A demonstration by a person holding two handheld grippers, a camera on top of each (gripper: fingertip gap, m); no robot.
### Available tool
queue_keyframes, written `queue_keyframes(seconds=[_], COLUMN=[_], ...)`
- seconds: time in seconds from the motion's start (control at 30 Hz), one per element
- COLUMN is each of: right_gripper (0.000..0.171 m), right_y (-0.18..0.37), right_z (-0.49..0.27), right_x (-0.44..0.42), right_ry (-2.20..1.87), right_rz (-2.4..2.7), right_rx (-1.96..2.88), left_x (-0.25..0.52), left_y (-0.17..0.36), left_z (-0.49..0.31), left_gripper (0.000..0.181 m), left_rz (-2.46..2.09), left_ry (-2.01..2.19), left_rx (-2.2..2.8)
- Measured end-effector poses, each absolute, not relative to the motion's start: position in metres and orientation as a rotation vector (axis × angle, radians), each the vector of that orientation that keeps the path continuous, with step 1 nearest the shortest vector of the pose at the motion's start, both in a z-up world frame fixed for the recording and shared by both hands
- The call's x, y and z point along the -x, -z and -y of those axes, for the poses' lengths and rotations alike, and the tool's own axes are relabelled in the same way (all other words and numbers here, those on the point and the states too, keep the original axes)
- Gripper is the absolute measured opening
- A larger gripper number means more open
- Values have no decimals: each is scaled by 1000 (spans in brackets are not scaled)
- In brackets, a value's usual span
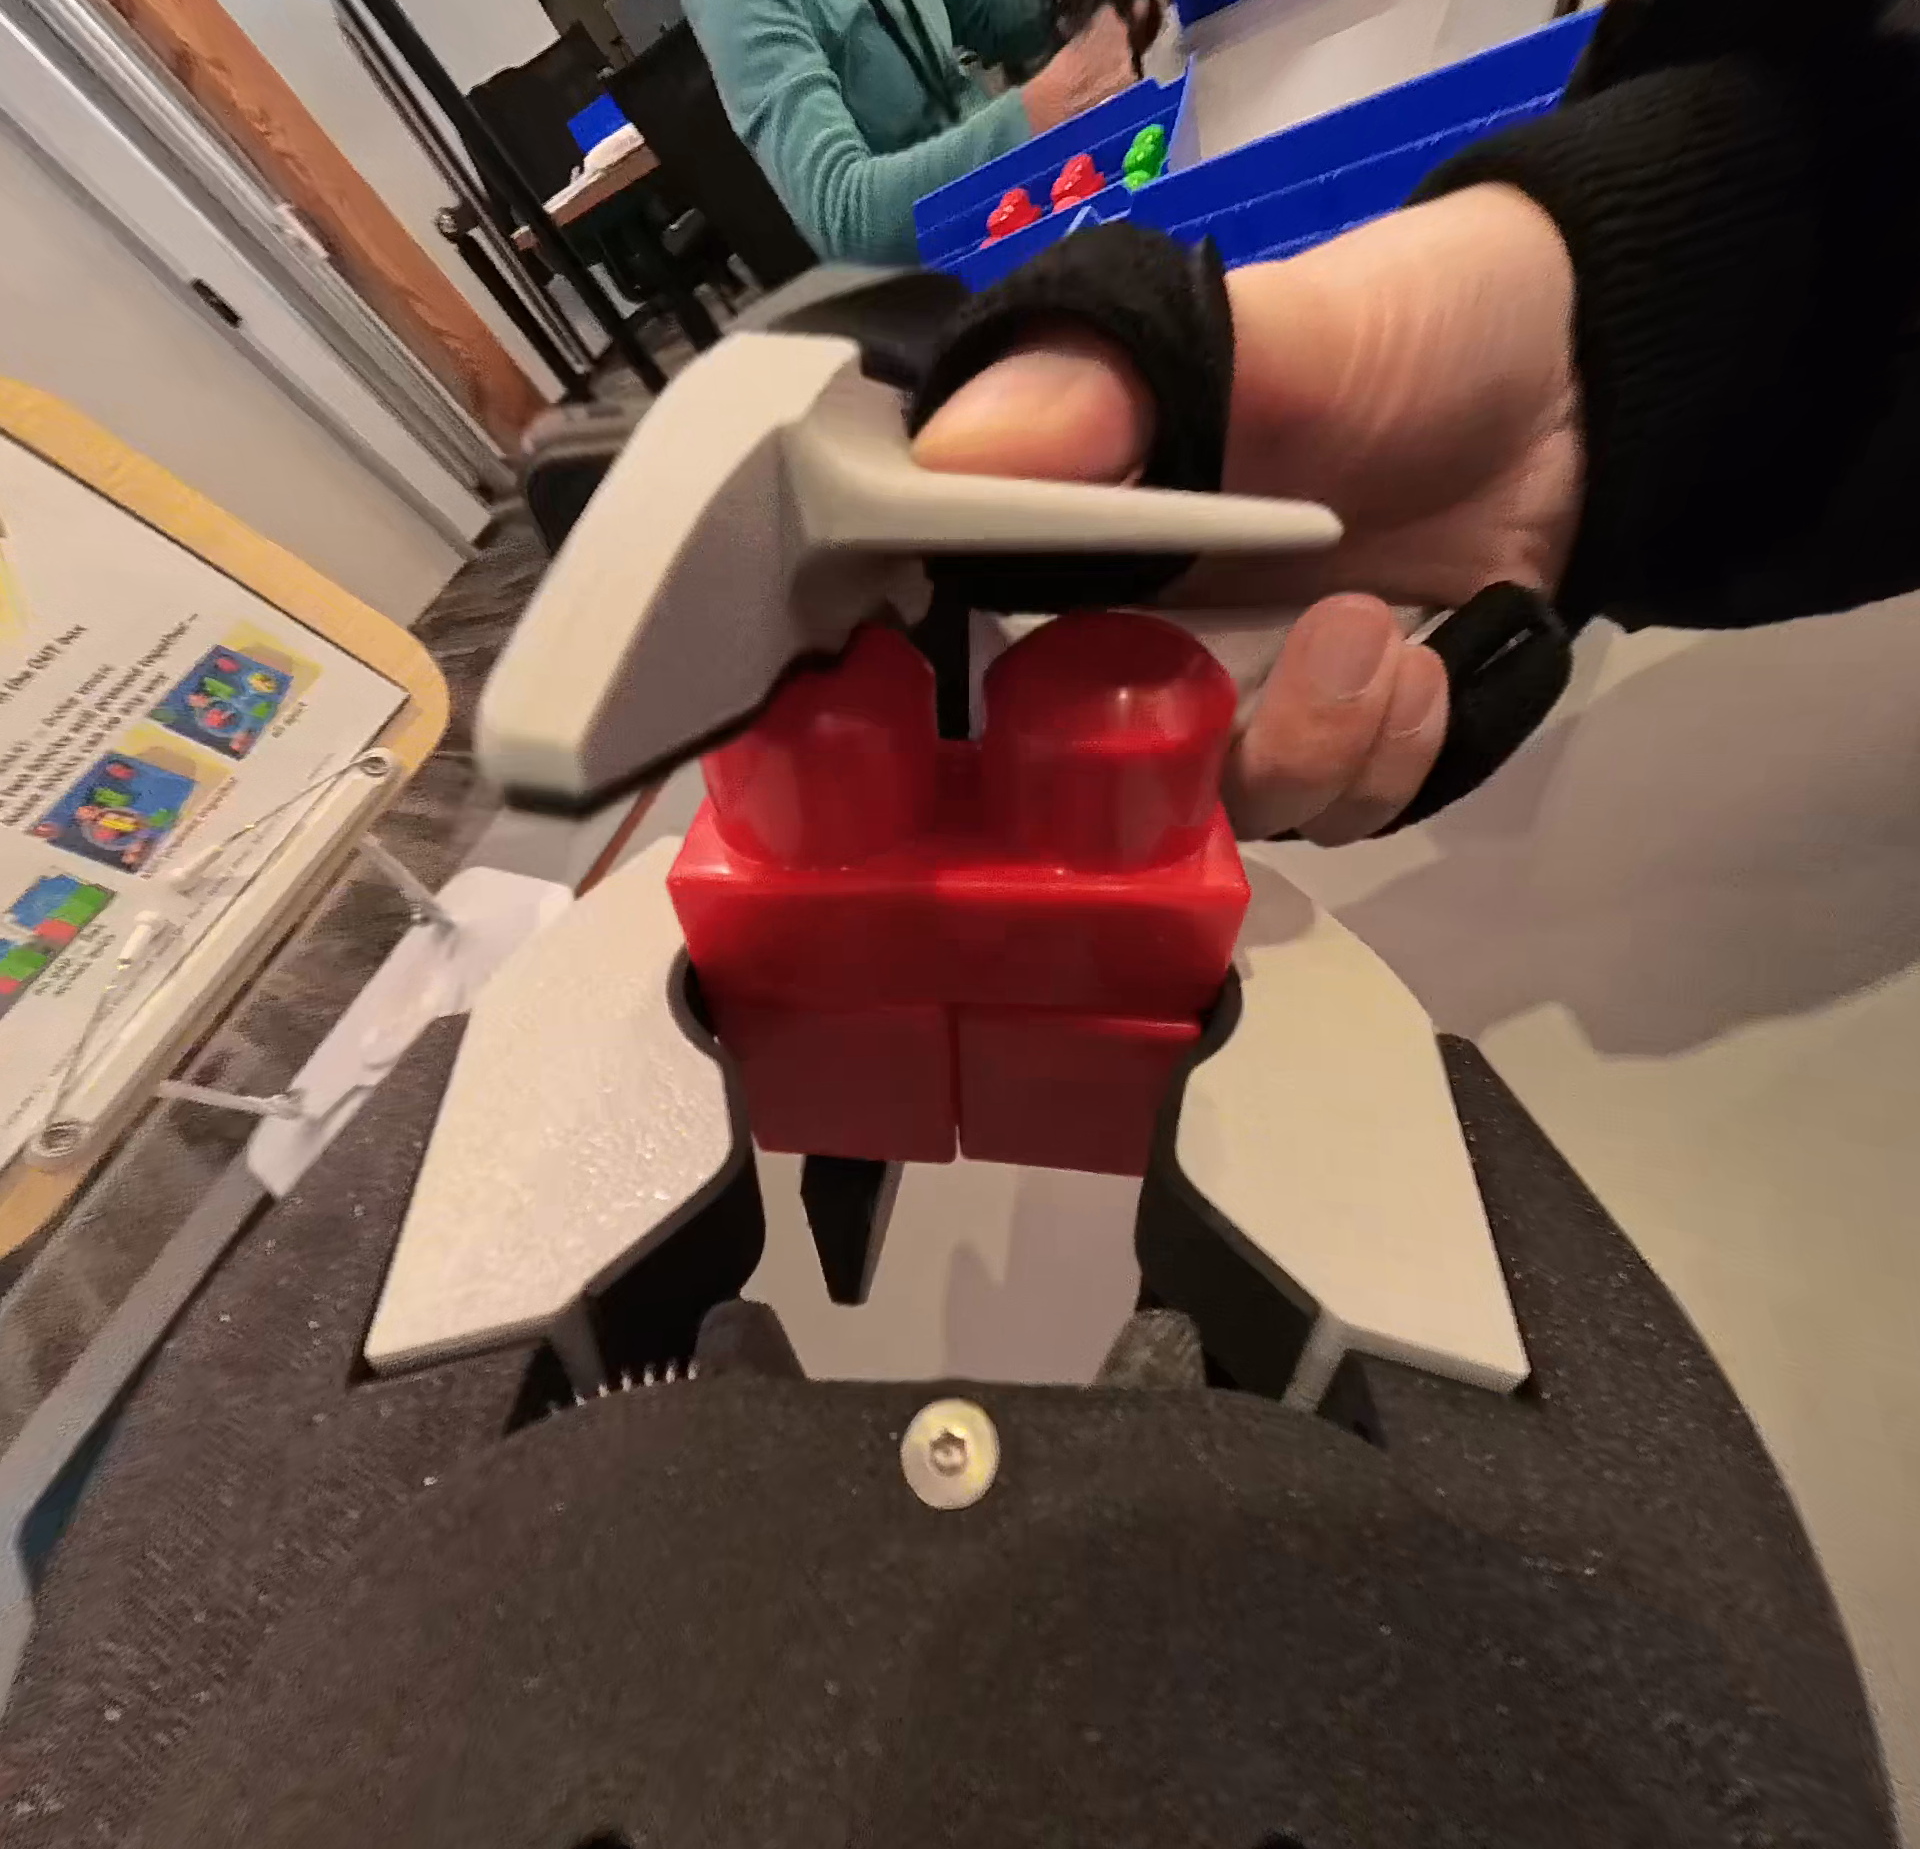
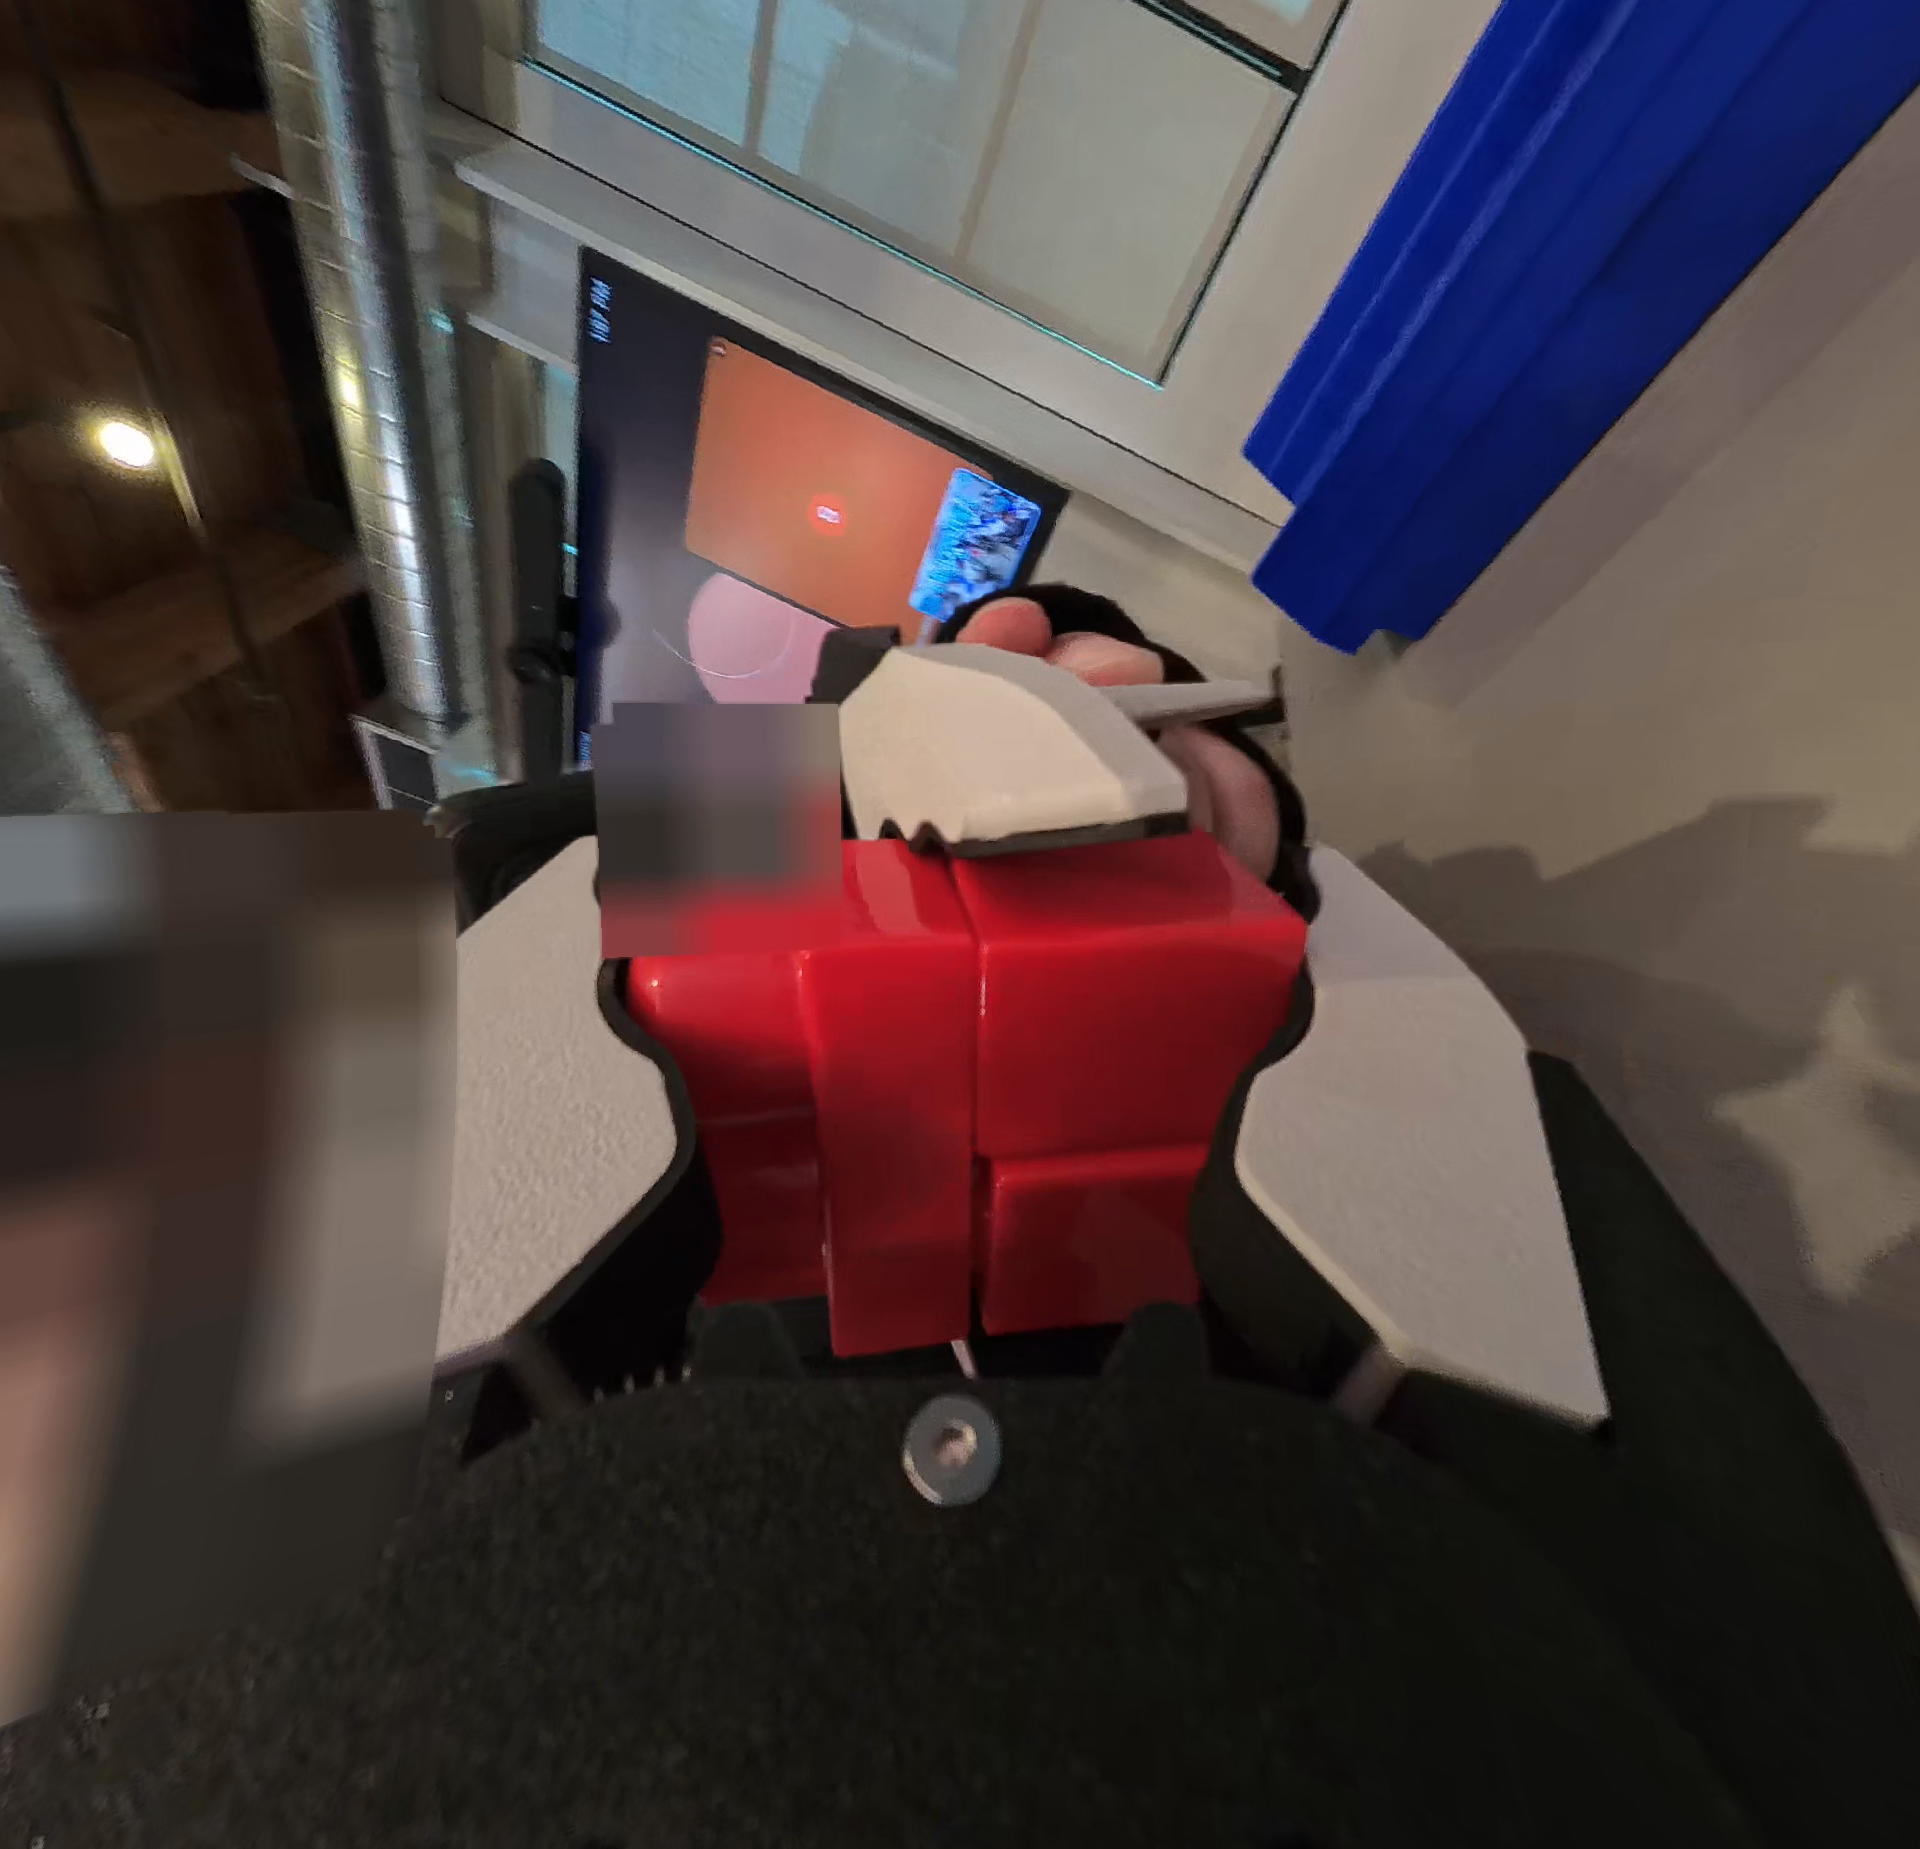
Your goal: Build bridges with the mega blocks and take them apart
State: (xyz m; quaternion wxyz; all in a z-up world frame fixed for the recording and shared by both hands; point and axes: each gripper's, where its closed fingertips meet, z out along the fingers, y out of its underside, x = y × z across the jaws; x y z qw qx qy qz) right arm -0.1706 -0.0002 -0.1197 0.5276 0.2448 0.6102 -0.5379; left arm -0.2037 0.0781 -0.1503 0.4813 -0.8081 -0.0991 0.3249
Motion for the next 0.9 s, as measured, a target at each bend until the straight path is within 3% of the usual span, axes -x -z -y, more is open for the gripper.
queue_keyframes(seconds=[0.23, 0.37, 0.53, 0.9], right_gripper=[128, 127, 114, 107], right_y=[119, 130, 139, 135], right_z=[-12, -20, -11, -10], right_x=[175, 163, 154, 147], right_ry=[1302, 1258, 1220, 1274], right_rz=[-1430, -1516, -1528, -1560], right_rx=[-616, -601, -617, -543], left_x=[207, 216, 214, 207], left_y=[150, 150, 151, 145], left_z=[-73, -61, -68, -68], left_gripper=[90, 90, 90, 91], left_rz=[274, 325, 299, 248], left_ry=[-786, -840, -859, -887], left_rx=[1962, 1954, 1976, 1939])
